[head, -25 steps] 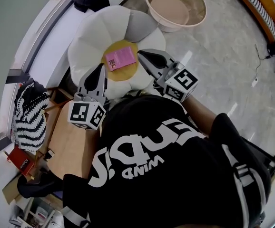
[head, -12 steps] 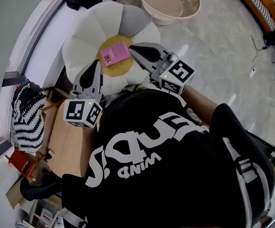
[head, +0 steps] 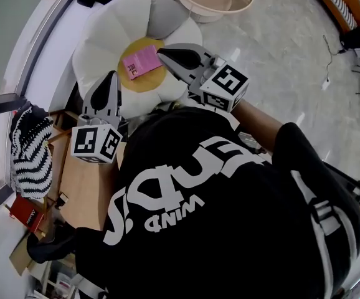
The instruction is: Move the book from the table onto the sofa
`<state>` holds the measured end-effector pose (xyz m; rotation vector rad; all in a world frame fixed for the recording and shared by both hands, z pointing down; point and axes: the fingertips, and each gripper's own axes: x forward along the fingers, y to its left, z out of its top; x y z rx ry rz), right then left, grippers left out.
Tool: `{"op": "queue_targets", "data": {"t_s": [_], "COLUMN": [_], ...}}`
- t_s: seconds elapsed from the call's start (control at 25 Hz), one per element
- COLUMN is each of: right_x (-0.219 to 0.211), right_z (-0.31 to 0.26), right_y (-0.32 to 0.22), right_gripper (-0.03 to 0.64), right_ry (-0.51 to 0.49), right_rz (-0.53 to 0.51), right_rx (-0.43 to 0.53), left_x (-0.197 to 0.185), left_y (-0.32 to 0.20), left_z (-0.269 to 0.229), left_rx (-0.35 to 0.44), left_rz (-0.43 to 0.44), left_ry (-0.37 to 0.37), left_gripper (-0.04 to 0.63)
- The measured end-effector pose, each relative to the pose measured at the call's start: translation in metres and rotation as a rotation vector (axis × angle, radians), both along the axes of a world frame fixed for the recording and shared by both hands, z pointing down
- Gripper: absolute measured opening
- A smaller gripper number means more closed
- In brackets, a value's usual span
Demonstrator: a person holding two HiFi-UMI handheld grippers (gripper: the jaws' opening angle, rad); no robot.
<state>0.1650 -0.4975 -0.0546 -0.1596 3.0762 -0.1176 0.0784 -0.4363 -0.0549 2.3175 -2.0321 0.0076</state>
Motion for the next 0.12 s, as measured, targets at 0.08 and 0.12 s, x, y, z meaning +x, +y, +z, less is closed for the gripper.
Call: {"op": "queue_targets", "data": {"t_s": [0.08,0.12], "right_x": [-0.0018,-0.0029], "right_z": [0.0014,0.0021], "right_y": [0.0021,0.0032], "right_gripper": [0.0,0.002], "right_ry": [0.0,0.0], "right_rz": [-0.005,-0.009], "right_rx": [0.001,0.003], "left_x": [-0.0008,-0.0014], "left_y": [0.0016,0.0025], "left_z": [-0.0003,-0.0004], "left_rx": [0.004,0.006], "left_rz": [-0.001,-0.001], "left_ry": [-0.003,-0.005], "left_gripper": [0.009,0.009]}}
